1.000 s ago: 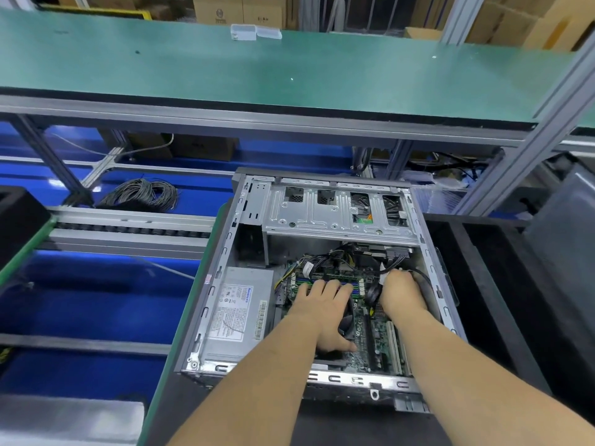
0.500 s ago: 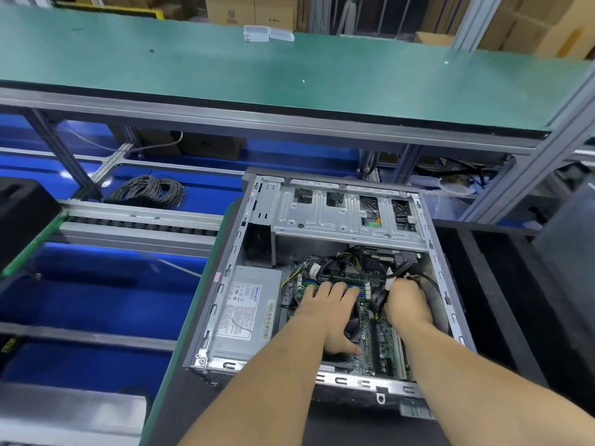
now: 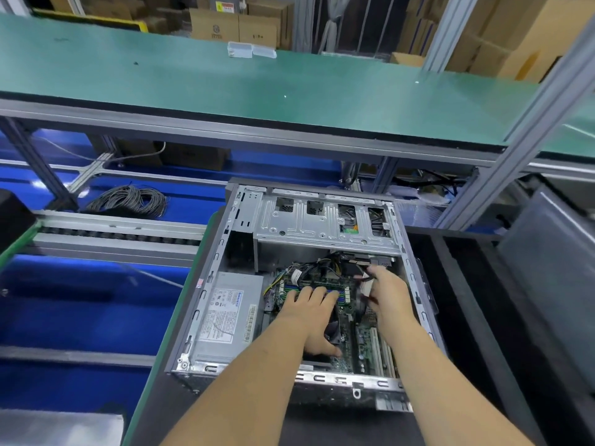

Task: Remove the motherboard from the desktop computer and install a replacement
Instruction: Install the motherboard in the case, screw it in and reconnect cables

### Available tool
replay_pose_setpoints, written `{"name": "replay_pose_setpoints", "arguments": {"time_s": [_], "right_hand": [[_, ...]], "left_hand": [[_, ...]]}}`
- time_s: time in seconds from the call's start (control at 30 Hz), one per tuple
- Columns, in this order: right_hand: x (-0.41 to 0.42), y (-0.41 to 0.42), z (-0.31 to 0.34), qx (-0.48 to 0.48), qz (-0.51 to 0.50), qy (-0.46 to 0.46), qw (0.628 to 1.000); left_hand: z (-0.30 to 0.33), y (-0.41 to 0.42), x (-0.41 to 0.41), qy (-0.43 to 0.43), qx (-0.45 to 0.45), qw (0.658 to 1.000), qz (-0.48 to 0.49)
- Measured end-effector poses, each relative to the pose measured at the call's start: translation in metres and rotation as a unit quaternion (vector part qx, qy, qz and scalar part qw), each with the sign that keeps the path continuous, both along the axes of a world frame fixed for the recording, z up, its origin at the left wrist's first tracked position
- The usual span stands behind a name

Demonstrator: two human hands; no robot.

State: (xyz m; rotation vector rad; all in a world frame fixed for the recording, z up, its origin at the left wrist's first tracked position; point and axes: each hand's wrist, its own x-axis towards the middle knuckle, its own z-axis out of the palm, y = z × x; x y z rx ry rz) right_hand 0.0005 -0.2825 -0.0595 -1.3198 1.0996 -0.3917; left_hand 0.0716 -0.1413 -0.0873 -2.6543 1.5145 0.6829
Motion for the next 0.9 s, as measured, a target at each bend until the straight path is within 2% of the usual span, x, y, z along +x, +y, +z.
{"name": "replay_pose_setpoints", "arguments": {"time_s": [0.13, 0.33, 0.53, 0.57, 0.63, 0.7, 0.8, 0.87, 0.9], "right_hand": [[0.002, 0.003, -0.001, -0.177, 0.004, 0.043, 0.983], [0.002, 0.006, 0.001, -0.096, -0.025, 0.022, 0.995], [-0.004, 0.038, -0.002, -0.128, 0.072, 0.044, 0.988], [-0.004, 0.041, 0.0, -0.157, 0.11, 0.048, 0.98], [-0.005, 0.045, 0.006, -0.28, 0.195, 0.086, 0.936], [-0.004, 0.046, 0.011, -0.355, 0.212, 0.086, 0.906], [0.016, 0.052, 0.021, -0.333, 0.278, 0.043, 0.9], [0.034, 0.058, 0.024, -0.266, 0.352, 0.015, 0.897], [0.041, 0.06, 0.024, -0.213, 0.358, -0.009, 0.909]], "left_hand": [[0.004, 0.001, -0.001, -0.001, 0.003, 1.0, 0.002], [0.012, 0.0, -0.005, -0.006, 0.03, 1.0, 0.006], [0.015, 0.001, -0.007, -0.003, 0.031, 0.999, 0.024], [0.016, 0.001, -0.007, -0.011, 0.035, 0.999, 0.021], [0.016, 0.001, -0.007, -0.028, 0.043, 0.999, 0.009], [0.014, 0.001, -0.008, -0.025, 0.038, 0.999, 0.012], [0.019, -0.001, -0.008, 0.032, -0.037, 0.998, 0.046], [0.021, 0.002, -0.004, -0.001, -0.087, 0.995, 0.054], [0.02, 0.005, -0.002, -0.02, -0.094, 0.993, 0.068]]}}
